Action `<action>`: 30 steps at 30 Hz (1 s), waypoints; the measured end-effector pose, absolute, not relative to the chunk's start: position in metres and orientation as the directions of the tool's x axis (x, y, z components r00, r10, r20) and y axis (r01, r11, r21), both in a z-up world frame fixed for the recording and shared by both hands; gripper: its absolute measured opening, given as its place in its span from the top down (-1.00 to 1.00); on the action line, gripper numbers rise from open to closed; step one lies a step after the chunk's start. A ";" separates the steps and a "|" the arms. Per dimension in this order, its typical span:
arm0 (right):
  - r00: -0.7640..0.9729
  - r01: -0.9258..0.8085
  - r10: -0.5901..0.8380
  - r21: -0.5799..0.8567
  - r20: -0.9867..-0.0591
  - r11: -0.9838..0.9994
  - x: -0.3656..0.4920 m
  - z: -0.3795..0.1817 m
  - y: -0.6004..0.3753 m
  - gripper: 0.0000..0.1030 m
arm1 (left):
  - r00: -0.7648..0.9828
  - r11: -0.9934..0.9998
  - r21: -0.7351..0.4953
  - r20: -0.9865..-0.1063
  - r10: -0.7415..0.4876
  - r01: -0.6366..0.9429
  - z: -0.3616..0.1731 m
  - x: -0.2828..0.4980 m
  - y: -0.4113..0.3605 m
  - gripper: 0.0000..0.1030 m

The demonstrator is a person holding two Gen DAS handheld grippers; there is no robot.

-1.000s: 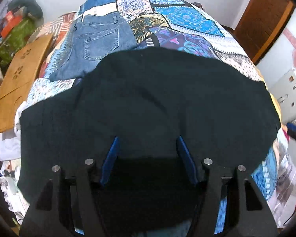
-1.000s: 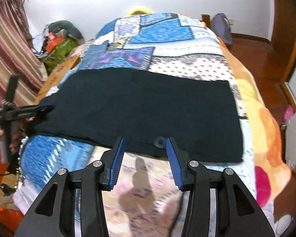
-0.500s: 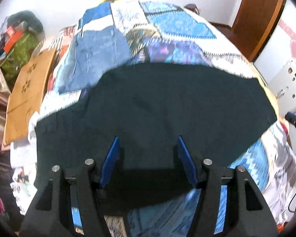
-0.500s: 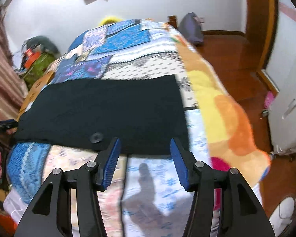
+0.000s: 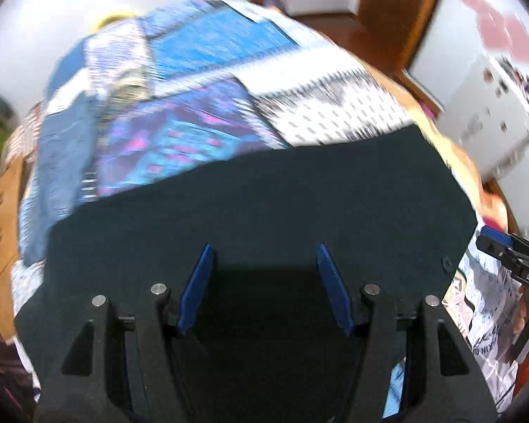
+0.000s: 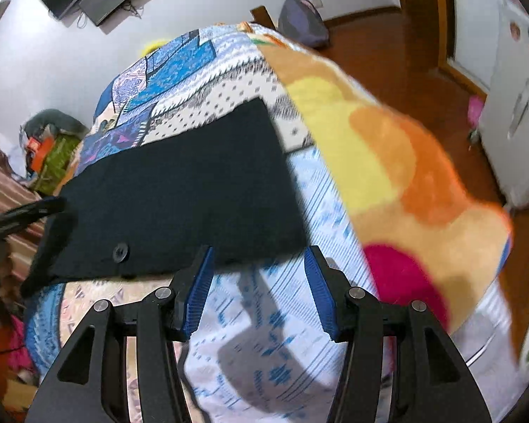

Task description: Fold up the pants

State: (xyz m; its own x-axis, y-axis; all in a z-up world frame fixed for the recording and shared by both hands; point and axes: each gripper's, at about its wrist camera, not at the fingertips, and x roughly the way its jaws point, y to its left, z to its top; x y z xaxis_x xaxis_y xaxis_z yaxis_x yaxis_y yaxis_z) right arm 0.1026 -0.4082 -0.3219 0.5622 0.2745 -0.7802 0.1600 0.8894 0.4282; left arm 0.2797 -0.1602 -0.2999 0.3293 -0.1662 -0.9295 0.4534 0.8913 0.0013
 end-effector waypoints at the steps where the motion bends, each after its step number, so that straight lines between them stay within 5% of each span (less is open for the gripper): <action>1: 0.556 0.170 0.307 0.467 -0.772 0.868 0.099 -0.327 -0.406 0.05 | 0.330 0.884 0.018 -0.931 -0.155 0.467 -0.306 0.280 -0.169 -0.37; 4: 0.561 0.204 0.365 0.551 -0.743 0.809 0.095 -0.337 -0.403 0.04 | 0.348 0.857 0.049 -0.925 -0.155 0.514 -0.313 0.274 -0.190 -0.66; 18: 0.657 0.260 0.361 0.648 -0.662 0.716 0.111 -0.347 -0.409 -0.01 | 0.359 0.827 0.066 -0.918 -0.169 0.559 -0.323 0.268 -0.229 -0.66; 20: 0.668 0.262 0.353 0.651 -0.655 0.712 0.112 -0.348 -0.410 0.07 | 0.357 0.826 0.061 -0.918 -0.174 0.560 -0.323 0.268 -0.231 -0.66; 22: 0.673 0.261 0.339 0.640 -0.658 0.723 0.117 -0.347 -0.411 0.44 | 0.355 0.826 0.057 -0.918 -0.178 0.561 -0.323 0.268 -0.231 -0.66; 25: 0.682 0.259 0.344 0.653 -0.646 0.712 0.121 -0.348 -0.414 0.71 | 0.352 0.827 0.049 -0.918 -0.184 0.560 -0.322 0.268 -0.230 -0.66; 30: 0.719 0.208 0.338 0.652 -0.607 0.729 0.121 -0.329 -0.413 0.85 | 0.344 0.833 0.026 -0.917 -0.199 0.552 -0.317 0.267 -0.226 -0.66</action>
